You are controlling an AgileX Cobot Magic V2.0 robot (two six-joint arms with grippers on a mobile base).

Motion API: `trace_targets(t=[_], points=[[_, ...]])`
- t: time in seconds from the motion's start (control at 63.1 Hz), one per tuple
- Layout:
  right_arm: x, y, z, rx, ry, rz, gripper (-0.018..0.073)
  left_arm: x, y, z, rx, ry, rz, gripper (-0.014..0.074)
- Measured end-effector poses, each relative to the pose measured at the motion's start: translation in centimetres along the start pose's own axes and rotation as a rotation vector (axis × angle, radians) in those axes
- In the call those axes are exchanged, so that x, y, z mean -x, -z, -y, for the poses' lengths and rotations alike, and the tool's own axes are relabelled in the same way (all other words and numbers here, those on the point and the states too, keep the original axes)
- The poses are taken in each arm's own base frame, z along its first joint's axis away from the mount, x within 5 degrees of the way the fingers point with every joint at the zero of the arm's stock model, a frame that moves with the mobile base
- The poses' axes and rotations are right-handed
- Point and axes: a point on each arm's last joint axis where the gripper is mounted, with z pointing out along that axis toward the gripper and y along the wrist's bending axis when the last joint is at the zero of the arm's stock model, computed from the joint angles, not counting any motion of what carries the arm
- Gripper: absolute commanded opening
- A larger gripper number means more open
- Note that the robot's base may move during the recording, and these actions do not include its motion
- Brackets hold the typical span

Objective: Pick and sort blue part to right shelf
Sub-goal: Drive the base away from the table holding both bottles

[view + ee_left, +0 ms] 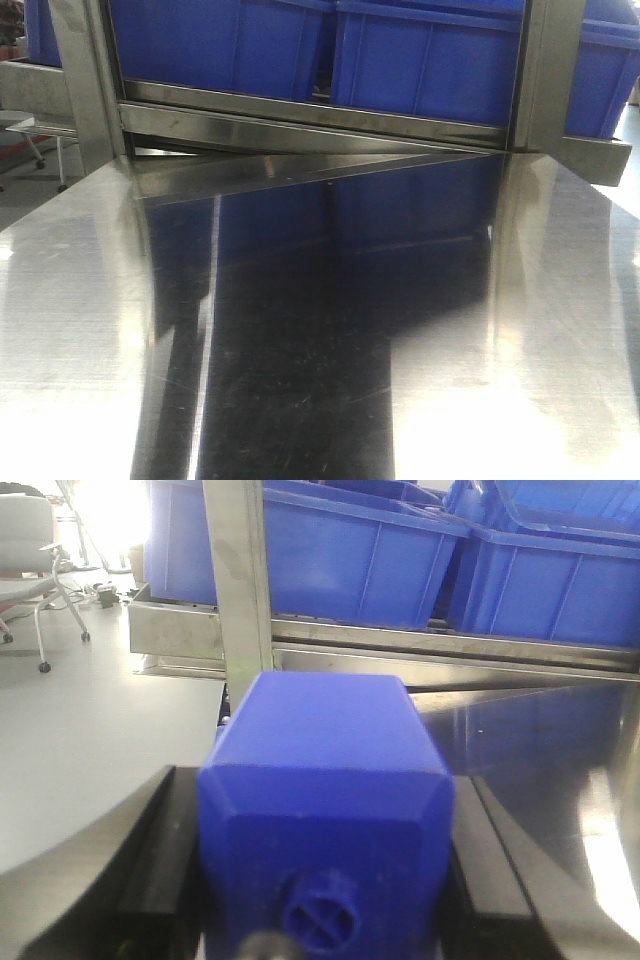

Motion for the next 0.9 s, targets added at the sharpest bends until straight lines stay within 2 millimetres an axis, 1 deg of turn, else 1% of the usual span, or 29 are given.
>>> trace_targets(t=[0.903], points=[[0.00,0.00,0.00,0.000,0.000,0.000,0.0393,0.00,0.00,-0.01,0.002,0.000,0.000,0.0386]])
